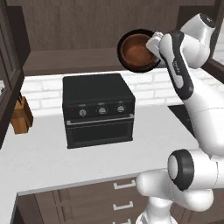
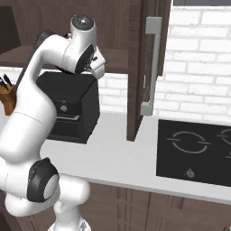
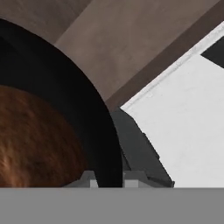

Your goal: Pick up the bowls on the counter and stack them on top of one another in the open cabinet. Place the smaller bowl on top of the larger bowl.

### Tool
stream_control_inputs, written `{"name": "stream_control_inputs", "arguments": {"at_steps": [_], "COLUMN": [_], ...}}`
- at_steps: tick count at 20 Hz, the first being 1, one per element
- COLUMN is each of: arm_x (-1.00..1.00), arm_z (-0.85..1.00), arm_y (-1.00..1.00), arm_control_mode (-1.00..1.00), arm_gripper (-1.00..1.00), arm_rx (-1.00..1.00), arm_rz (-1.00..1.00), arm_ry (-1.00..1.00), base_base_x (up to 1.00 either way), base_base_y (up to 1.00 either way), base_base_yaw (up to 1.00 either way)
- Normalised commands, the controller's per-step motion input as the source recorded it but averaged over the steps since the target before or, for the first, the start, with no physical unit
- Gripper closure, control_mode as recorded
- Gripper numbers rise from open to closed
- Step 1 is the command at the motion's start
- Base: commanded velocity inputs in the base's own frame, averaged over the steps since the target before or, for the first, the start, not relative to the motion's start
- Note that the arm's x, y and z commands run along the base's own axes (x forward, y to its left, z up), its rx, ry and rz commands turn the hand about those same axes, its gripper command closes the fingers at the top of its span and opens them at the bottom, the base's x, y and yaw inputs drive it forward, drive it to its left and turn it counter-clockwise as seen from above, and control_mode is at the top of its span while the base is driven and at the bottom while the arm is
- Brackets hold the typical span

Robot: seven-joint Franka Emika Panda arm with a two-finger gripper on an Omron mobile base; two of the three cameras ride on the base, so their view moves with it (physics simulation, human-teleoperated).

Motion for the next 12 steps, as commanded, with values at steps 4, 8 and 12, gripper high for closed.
{"name": "stream_control_inputs", "arguments": {"at_steps": [4, 8, 12], "arm_x": [0.88, 0.92, 1.0], "arm_z": [0.04, -0.06, -0.14], "arm_y": [0.0, 0.0, 0.01], "arm_control_mode": [-1.0, -1.0, -1.0], "arm_gripper": [1.0, 1.0, 1.0], "arm_rx": [0.0, 0.0, 0.0], "arm_rz": [-0.17, -0.18, -0.19], "arm_ry": [0.12, 0.02, 0.0], "base_base_x": [0.0, 0.0, 0.0], "base_base_y": [0.0, 0.0, 0.0], "base_base_yaw": [0.0, 0.0, 0.0]}}
